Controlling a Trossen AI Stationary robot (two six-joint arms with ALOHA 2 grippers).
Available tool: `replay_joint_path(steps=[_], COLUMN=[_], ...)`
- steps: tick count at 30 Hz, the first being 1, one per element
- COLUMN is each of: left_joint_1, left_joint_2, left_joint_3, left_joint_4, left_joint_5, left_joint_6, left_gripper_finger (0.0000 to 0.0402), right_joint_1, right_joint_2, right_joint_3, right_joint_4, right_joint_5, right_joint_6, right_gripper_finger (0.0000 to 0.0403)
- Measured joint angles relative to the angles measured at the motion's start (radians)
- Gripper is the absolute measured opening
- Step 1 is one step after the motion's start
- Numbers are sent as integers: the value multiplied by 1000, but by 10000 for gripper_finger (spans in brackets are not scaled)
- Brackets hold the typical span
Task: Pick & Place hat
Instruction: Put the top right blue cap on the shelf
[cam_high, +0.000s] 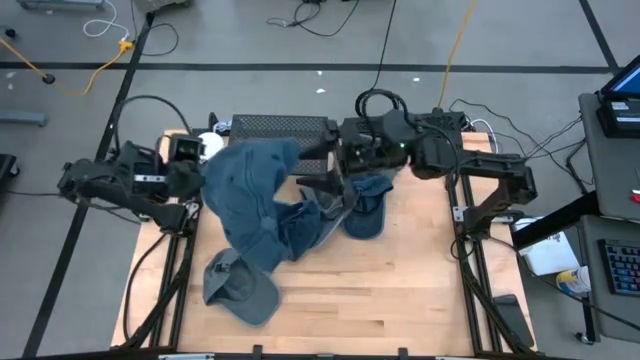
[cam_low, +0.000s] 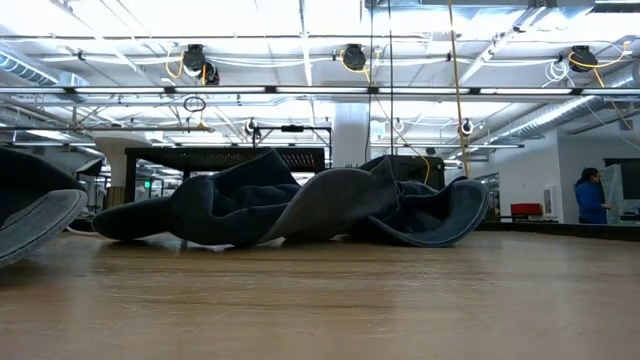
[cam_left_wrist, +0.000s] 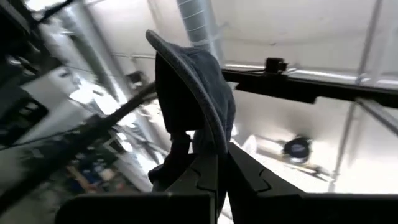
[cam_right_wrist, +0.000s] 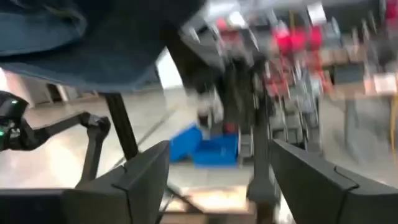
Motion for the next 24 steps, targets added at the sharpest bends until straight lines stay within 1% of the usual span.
replay_joint_path(steps=[4, 9, 11, 16, 21, 24], left_joint_1=[52, 106, 128, 185, 232, 251], left_joint_2=[-87, -184, -219, -298, -367, -397], left_joint_3=[0, 0, 0, 0, 0, 0], left_joint_4=[-191, -431, -509, -662, -832, -933], left_joint_5=[6, 6, 5, -21, -92, -129], left_joint_6=[29, 61, 76, 112, 130, 122], left_gripper_finger=[9, 9, 9, 9, 9, 9], right_joint_1=[16, 24, 25, 29, 29, 29], right_joint_2=[-2, -8, -9, -6, -7, -7], right_joint_3=[0, 0, 0, -1, -1, -1], right_joint_4=[-101, -195, -248, -340, -352, -372], right_joint_5=[64, 64, 62, 56, -39, -41], right_joint_6=[201, 504, 581, 682, 719, 722], right_gripper_finger=[262, 247, 243, 243, 243, 239])
